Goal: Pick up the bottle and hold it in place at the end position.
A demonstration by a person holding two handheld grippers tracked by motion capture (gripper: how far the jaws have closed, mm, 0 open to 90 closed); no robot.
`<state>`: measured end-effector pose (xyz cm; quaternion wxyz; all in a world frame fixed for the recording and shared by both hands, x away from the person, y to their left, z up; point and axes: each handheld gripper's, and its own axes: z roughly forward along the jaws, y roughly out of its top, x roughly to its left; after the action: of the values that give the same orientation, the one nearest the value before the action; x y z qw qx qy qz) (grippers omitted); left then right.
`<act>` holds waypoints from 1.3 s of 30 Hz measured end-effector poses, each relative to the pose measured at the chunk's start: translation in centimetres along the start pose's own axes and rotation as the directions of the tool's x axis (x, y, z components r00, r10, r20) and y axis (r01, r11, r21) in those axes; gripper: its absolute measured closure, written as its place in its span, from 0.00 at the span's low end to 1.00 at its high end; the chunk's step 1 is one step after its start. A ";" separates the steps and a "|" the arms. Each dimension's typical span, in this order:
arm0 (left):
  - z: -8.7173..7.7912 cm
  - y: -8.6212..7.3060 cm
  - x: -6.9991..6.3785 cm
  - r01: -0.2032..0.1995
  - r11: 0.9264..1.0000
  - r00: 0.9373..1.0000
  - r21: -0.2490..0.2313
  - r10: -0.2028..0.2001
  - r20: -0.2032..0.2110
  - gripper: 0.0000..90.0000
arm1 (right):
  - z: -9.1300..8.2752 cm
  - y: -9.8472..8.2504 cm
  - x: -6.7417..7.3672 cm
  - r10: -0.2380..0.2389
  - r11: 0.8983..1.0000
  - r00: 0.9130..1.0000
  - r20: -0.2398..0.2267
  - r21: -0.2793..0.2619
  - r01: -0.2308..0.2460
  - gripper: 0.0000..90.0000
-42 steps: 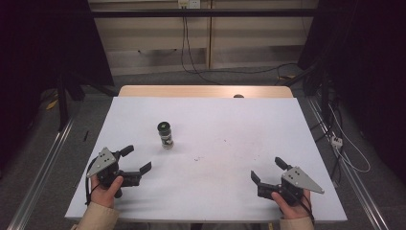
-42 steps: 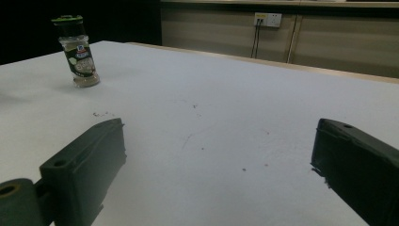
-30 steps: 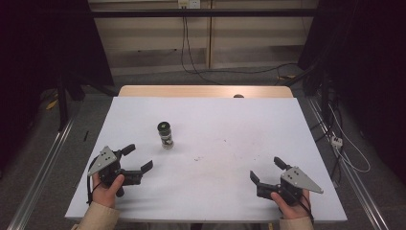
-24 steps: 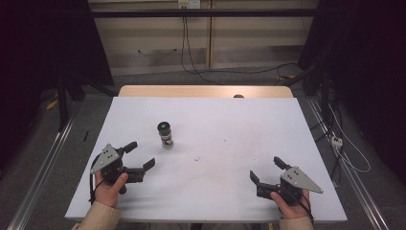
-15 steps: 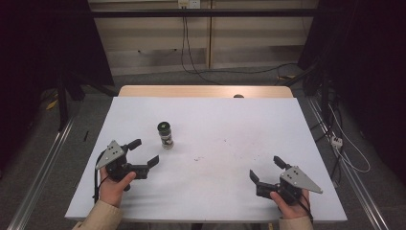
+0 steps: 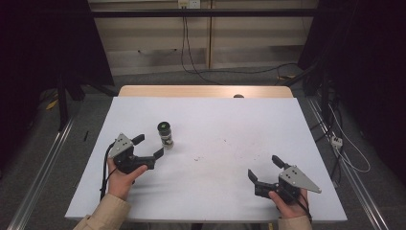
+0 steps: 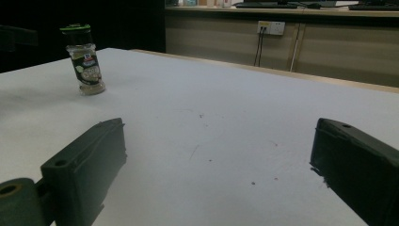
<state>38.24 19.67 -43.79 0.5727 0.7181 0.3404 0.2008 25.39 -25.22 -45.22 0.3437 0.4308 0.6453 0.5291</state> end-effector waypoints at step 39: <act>6.6 0.0 0.5 -0.043 0.990 0.994 0.133 0.056 -0.097 0.28 | 0.0 0.0 -0.3 0.012 1.000 1.000 -0.003 -0.007 -0.012 0.04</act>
<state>43.06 15.51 -45.63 0.5015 0.7514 0.3631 0.2282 25.53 -25.49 -45.25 0.3408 0.4327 0.6414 0.5341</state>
